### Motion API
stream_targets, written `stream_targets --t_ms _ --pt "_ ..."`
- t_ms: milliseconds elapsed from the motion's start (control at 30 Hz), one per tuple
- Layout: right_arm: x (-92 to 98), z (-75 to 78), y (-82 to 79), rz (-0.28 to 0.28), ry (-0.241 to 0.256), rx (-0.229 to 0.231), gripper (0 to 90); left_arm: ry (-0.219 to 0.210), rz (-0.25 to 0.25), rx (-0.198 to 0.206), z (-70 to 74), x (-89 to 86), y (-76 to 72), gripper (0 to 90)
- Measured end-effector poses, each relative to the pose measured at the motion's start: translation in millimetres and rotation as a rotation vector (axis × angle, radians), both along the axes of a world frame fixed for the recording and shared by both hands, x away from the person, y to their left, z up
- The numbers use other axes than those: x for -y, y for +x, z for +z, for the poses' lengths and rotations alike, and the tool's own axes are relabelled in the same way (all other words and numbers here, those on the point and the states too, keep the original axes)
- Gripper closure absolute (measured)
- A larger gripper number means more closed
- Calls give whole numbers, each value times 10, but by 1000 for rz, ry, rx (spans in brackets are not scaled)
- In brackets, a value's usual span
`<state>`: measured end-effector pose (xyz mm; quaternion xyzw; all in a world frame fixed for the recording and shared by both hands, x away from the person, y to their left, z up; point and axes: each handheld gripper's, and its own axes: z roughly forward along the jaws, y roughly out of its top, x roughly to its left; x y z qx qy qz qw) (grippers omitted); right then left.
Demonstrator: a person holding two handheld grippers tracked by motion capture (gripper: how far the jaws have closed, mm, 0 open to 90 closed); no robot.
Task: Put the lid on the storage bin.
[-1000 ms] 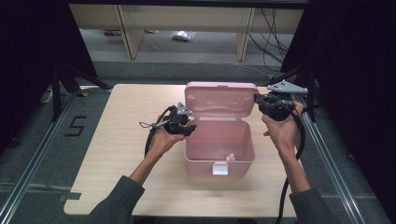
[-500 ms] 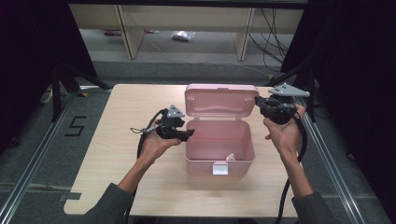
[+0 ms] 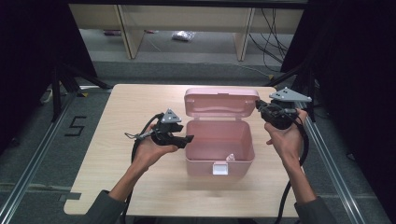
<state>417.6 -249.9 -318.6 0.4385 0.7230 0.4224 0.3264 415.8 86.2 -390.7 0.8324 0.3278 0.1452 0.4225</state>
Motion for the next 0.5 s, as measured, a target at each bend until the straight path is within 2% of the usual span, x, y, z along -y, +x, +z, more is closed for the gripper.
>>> stream_targets --t_ms 33,67,100,133,167,200,267,300,333,367,400,467,500 --pt "9 5 -10 5 -9 -11 880 -9 -4 1 0 -4 -11 421" --pt "12 -8 -9 4 -12 7 880 -9 -1 6 2 -10 -25 420" --pt "2 -10 -30 -3 -1 -7 880 -15 -2 4 2 -15 -39 418" --pt "16 -7 -35 10 -18 -7 879 -17 -8 3 1 -24 -48 417" --pt "5 -16 -50 0 1 -9 879 -18 -4 4 3 -31 -63 415" --pt "28 -10 -51 16 -22 0 879 -23 -4 1 3 -41 -77 414" --pt "16 -12 -81 4 3 -30 879 -25 -10 2 3 -63 -100 412" --pt "33 -16 -67 19 -13 -9 877 -30 -8 3 1 -73 -116 411" --pt "37 -20 -74 19 -13 -9 876 -26 -6 7 3 -86 -133 410" --pt "22 -26 -90 13 10 -24 876 -28 -5 4 4 -96 -150 409" --pt "41 -26 -86 22 -11 -7 875 -33 -13 2 1 -108 -161 406" --pt "32 -38 -107 13 5 -7 874 -33 -9 7 5 -128 -197 406" --pt "53 -27 -112 23 -8 -13 874 -41 -12 1 9 -135 -215 405"
